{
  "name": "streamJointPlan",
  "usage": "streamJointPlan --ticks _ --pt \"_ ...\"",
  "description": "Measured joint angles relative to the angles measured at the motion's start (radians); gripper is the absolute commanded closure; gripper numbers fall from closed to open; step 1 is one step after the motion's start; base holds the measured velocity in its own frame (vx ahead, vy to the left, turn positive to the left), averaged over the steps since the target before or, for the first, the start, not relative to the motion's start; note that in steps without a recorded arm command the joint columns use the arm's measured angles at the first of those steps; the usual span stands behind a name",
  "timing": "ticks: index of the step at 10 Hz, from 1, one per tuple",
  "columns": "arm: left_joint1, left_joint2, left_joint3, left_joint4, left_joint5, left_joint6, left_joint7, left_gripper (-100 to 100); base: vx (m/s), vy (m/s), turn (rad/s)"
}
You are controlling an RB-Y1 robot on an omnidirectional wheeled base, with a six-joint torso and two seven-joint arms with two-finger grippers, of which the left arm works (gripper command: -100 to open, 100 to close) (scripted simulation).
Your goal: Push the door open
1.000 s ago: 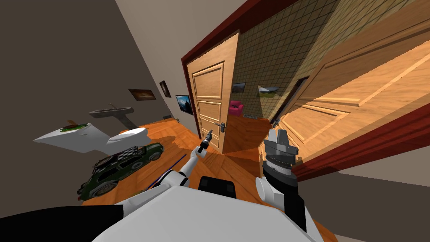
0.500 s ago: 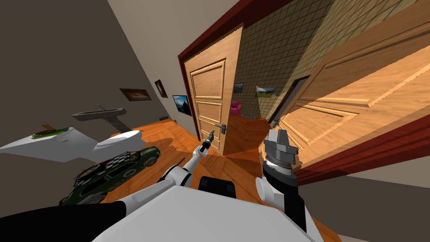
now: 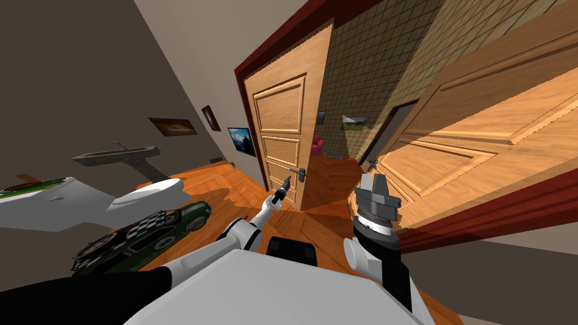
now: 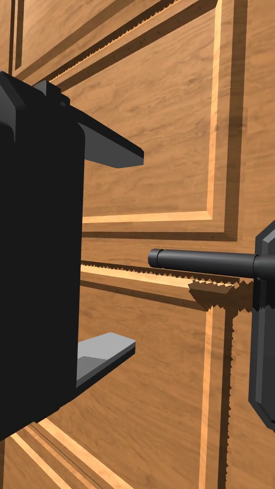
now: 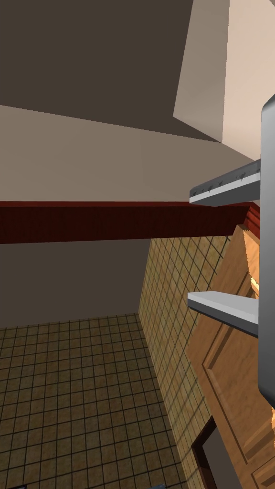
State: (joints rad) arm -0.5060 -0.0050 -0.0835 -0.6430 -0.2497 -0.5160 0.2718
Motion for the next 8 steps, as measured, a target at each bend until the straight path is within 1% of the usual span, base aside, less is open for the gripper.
streamJointPlan --ticks 2,3,6,7,8 --pt "-0.018 -0.013 0.002 0.033 -0.003 -0.006 -0.001 -100 0.056 0.058 -0.051" --pt "-0.019 -0.019 -0.004 0.031 -0.008 0.003 0.004 -100 0.041 0.041 -0.016" --pt "-0.045 -0.031 -0.003 0.071 -0.010 -0.001 0.010 -100 0.008 0.005 0.024" --pt "-0.046 -0.031 -0.003 0.073 -0.011 0.000 0.010 -100 0.076 -0.025 -0.028" --pt "-0.034 -0.014 -0.009 0.045 -0.013 0.014 0.015 -100 0.105 -0.038 -0.005"
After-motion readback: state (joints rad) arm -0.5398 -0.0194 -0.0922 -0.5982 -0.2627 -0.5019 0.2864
